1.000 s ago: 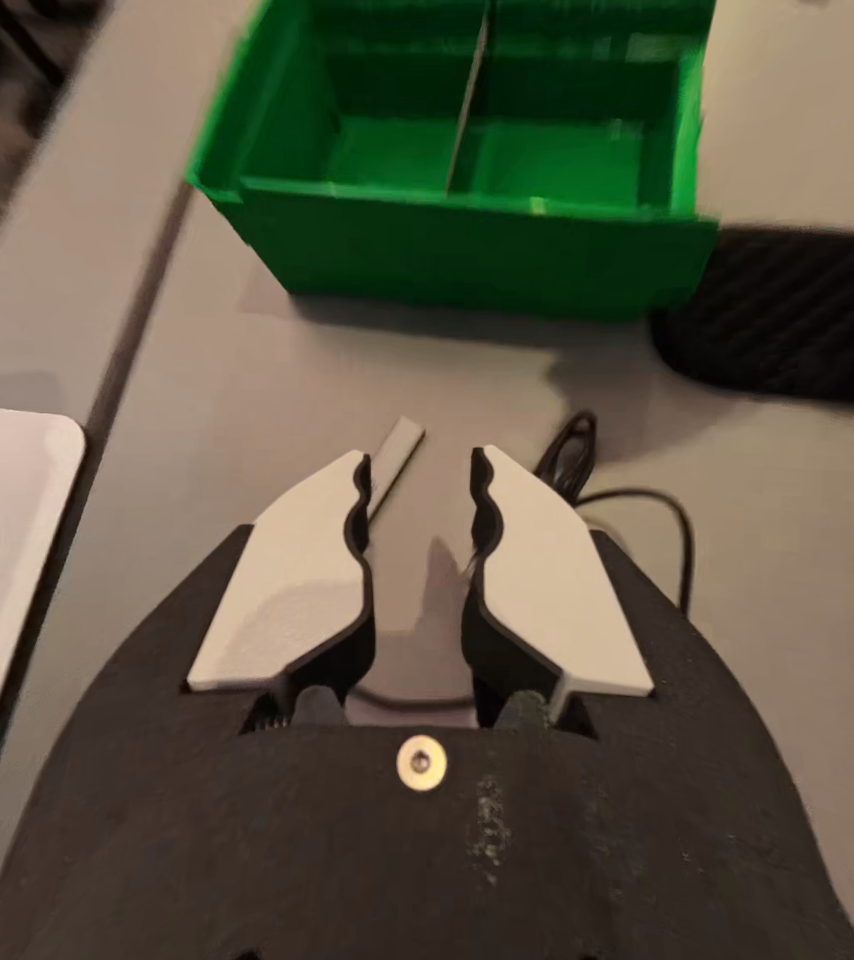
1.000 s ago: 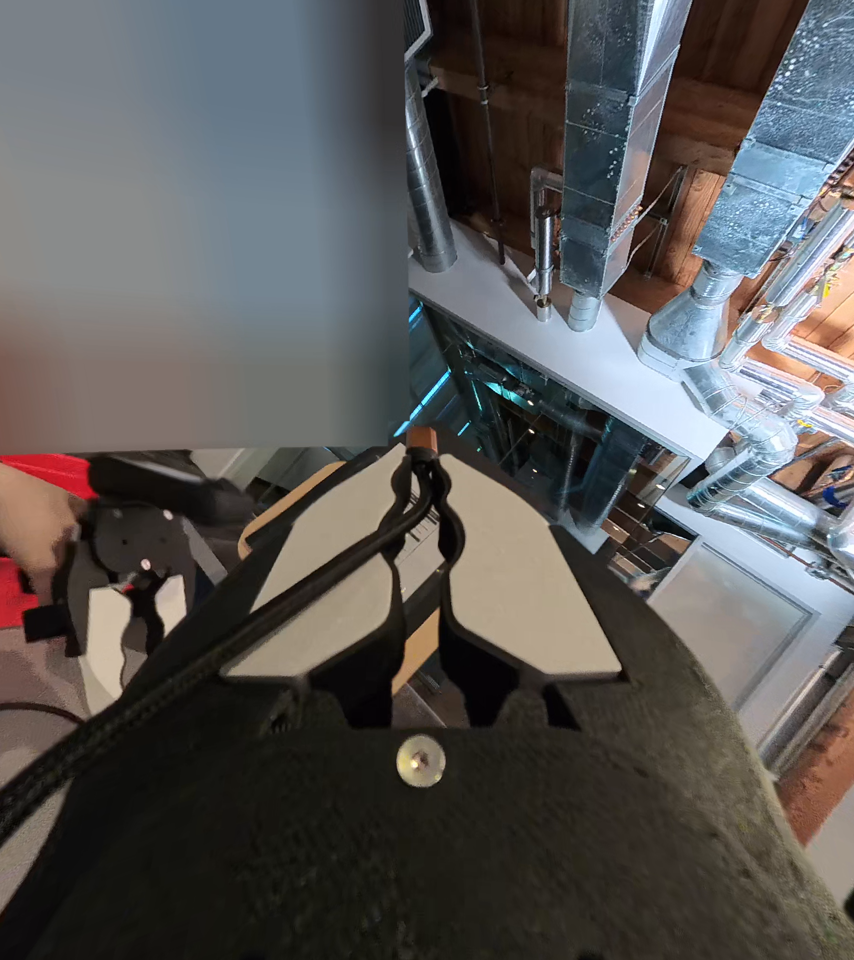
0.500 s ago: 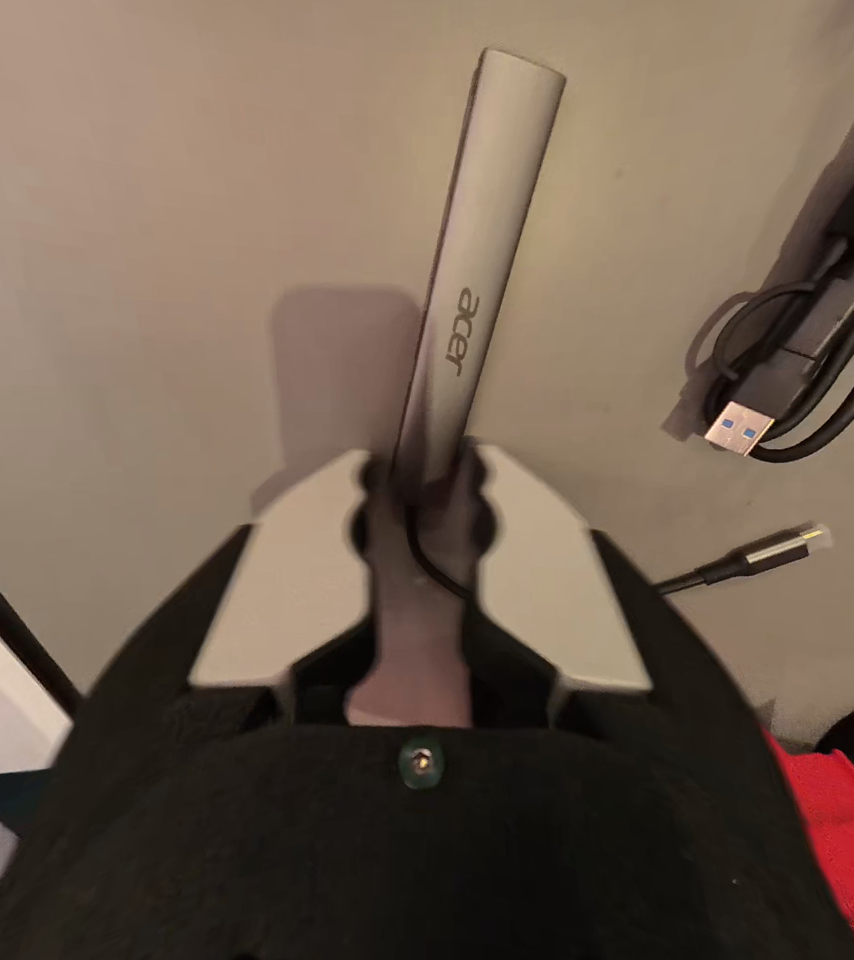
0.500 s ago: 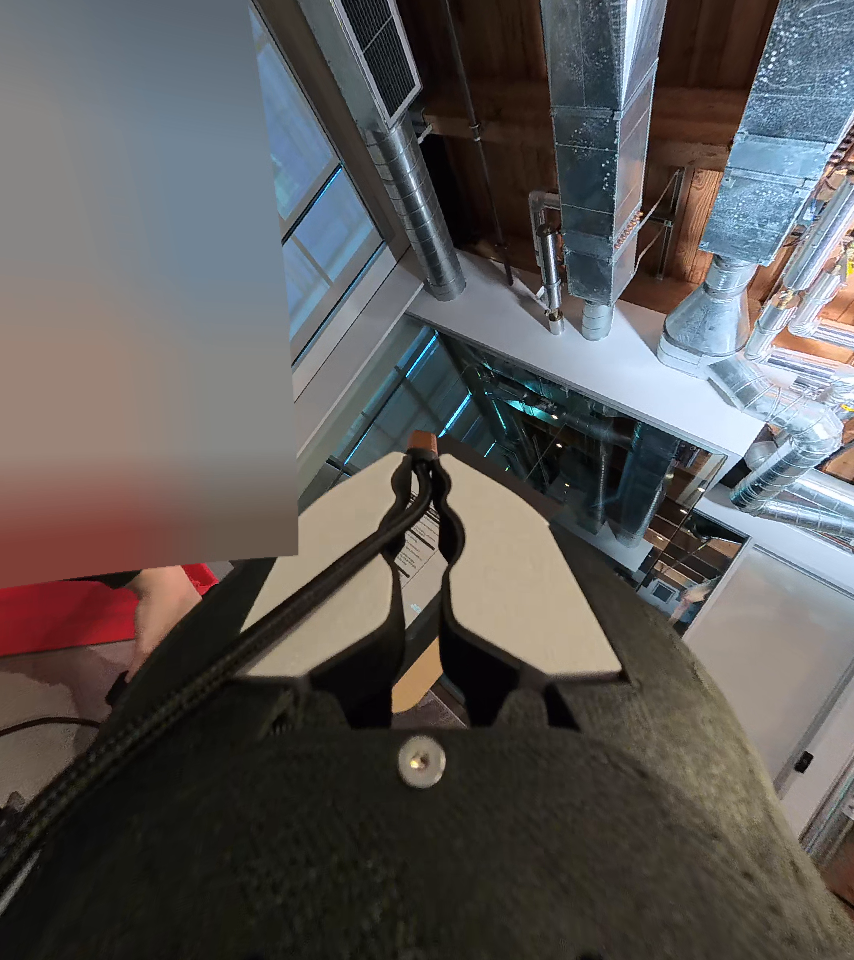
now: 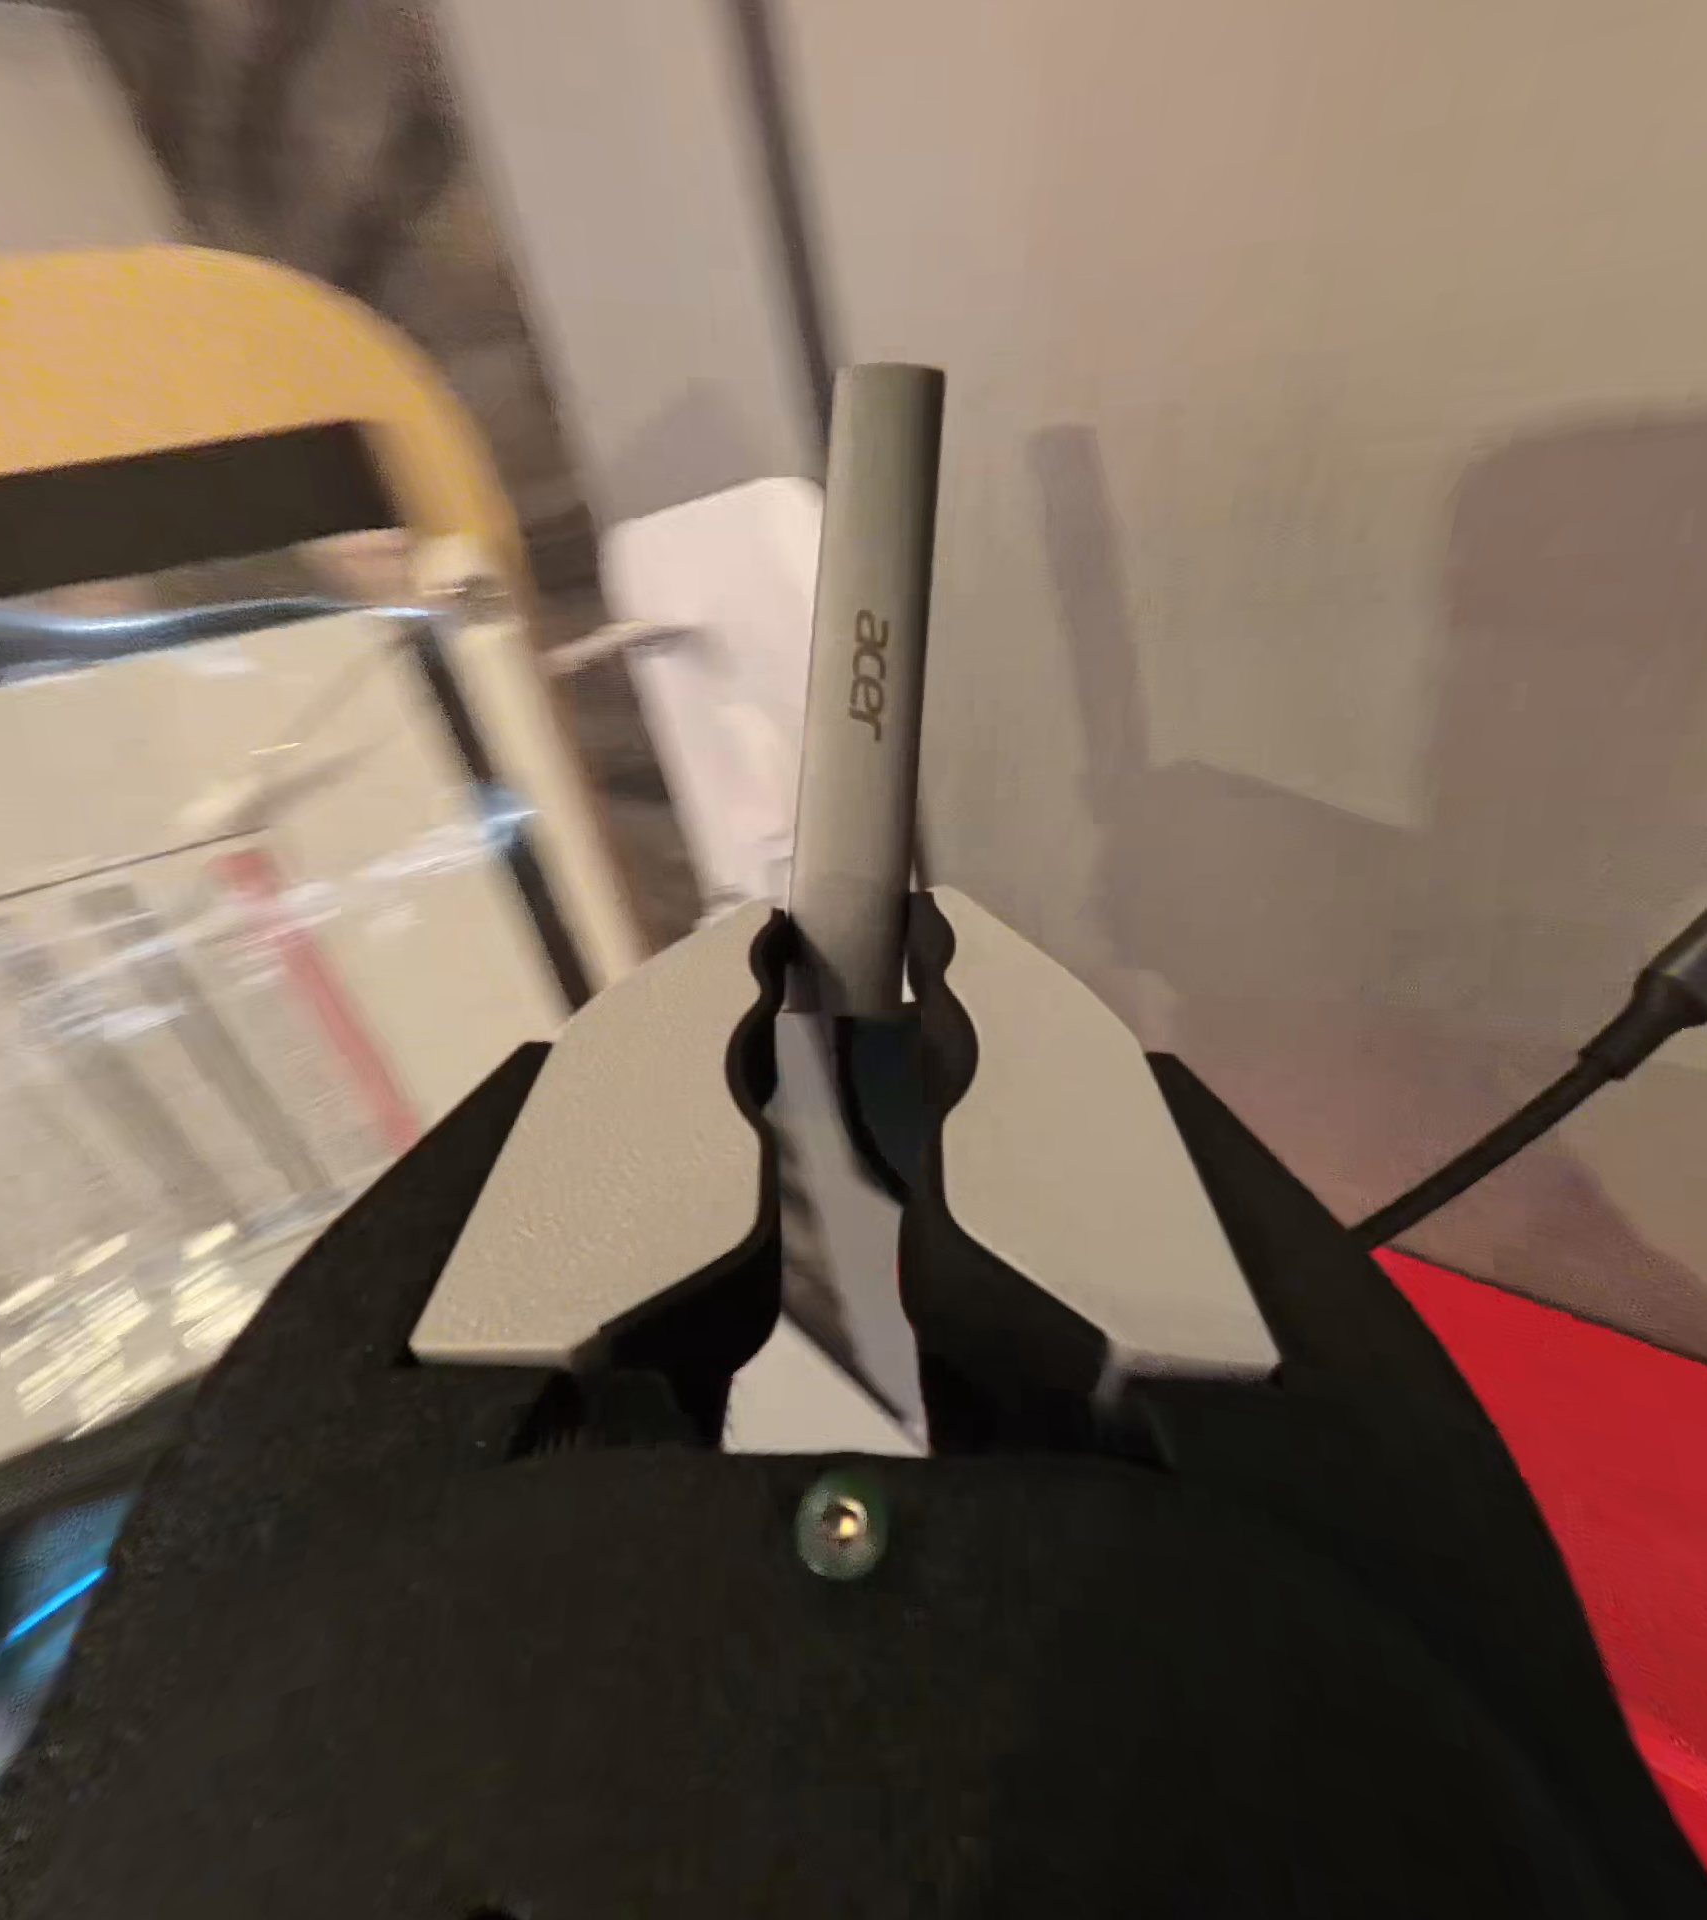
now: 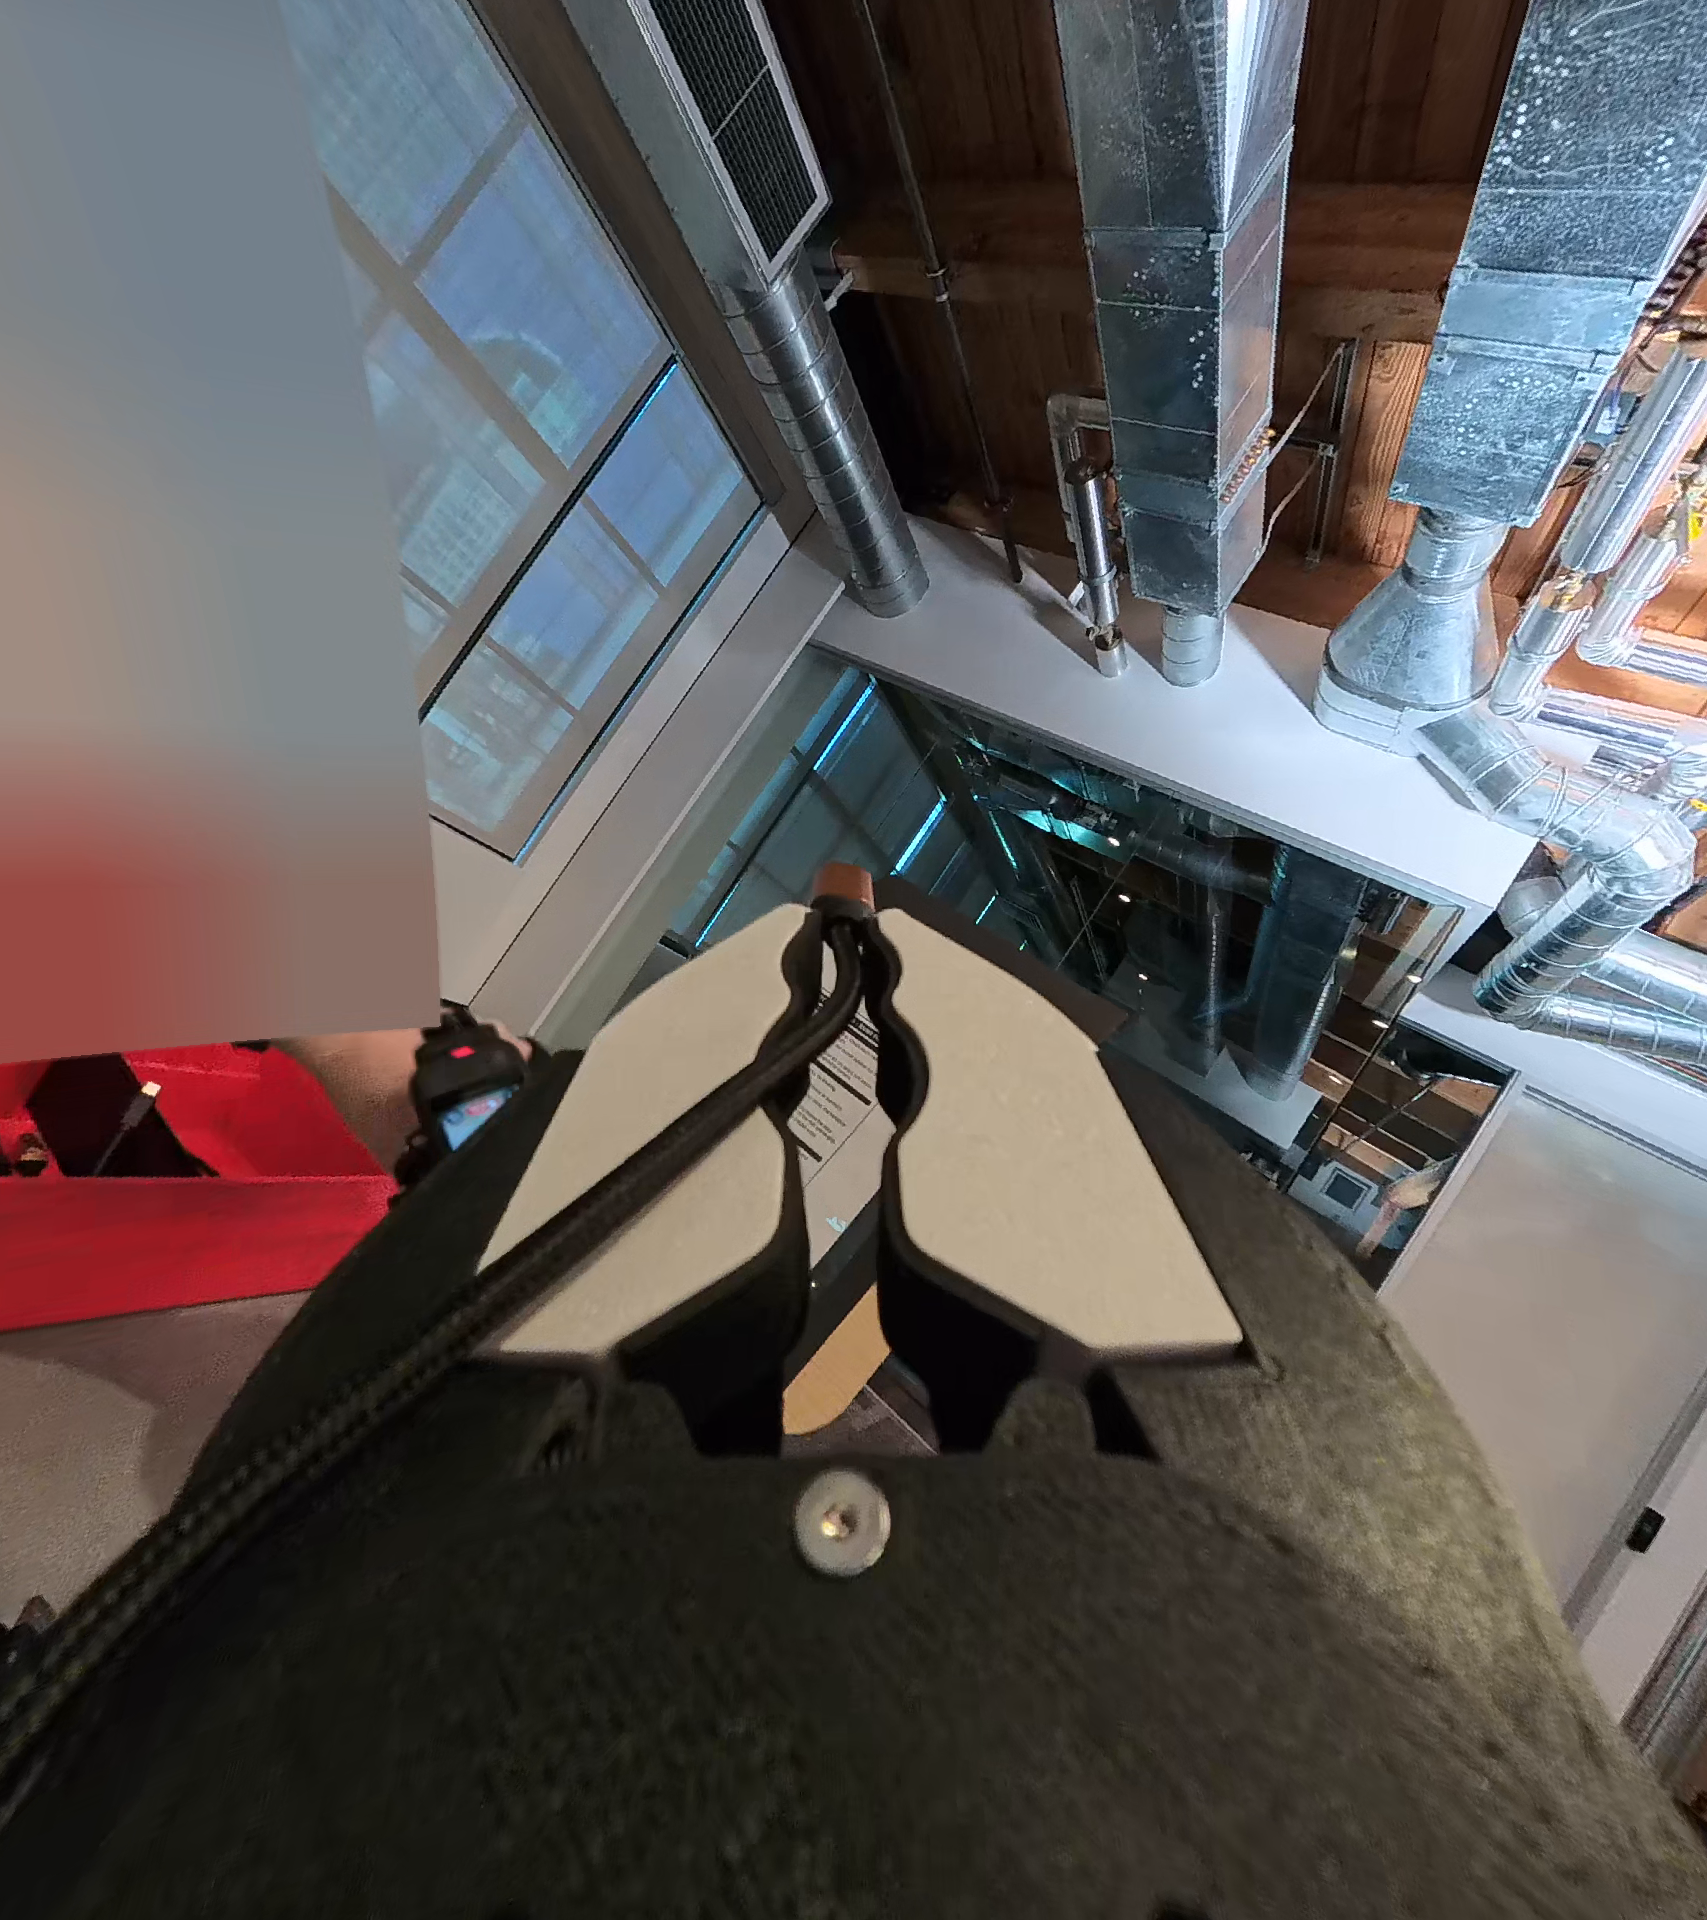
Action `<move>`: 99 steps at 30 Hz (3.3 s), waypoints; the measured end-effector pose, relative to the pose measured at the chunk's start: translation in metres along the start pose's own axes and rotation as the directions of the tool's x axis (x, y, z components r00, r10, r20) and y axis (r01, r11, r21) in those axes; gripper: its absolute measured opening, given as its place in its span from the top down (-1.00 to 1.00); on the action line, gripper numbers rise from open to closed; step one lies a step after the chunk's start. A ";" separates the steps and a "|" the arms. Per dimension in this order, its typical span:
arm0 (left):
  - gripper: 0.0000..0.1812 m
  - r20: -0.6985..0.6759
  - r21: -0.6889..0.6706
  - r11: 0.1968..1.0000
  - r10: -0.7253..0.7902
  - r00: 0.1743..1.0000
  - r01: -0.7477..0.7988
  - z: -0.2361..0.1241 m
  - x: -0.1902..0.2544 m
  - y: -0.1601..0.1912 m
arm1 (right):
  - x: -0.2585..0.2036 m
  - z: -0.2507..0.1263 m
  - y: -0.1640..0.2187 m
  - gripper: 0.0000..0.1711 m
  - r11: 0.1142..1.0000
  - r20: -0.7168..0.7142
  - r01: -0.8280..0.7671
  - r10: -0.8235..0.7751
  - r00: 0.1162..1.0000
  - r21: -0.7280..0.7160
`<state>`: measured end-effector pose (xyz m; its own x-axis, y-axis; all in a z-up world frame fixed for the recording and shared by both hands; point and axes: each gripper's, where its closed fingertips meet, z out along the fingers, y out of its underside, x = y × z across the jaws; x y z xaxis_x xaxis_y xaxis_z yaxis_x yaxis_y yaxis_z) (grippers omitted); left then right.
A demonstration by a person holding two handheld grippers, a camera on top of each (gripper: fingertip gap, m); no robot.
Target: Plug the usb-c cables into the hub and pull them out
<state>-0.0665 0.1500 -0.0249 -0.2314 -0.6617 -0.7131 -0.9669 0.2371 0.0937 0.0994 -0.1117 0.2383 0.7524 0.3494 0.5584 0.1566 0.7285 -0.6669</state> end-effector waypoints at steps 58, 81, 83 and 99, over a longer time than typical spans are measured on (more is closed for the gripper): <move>0.90 0.335 0.197 0.980 -0.093 0.938 0.027 -0.079 0.150 -0.045 | -0.012 0.008 -0.001 0.92 0.999 0.065 -0.031 0.030 0.997 0.010; 0.90 0.658 0.549 0.817 -0.553 0.511 0.178 -0.188 -0.035 0.011 | -0.134 0.111 0.079 0.91 0.916 0.125 0.198 -0.163 0.979 -0.350; 0.89 0.642 0.575 0.799 -0.574 0.509 0.177 -0.192 -0.035 0.009 | -0.141 0.114 0.081 0.92 0.910 0.124 0.224 -0.192 0.973 -0.349; 0.90 0.639 0.592 0.786 -0.593 0.489 0.180 -0.206 -0.035 0.007 | -0.144 0.118 0.092 0.92 0.919 0.068 0.157 -0.142 0.987 -0.362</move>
<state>-0.0874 0.0286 0.1438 0.5290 -0.0095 -0.8486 -0.7382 0.4881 -0.4656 -0.0705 -0.0255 0.1547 0.6774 0.2812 0.6798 0.4939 0.5110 -0.7035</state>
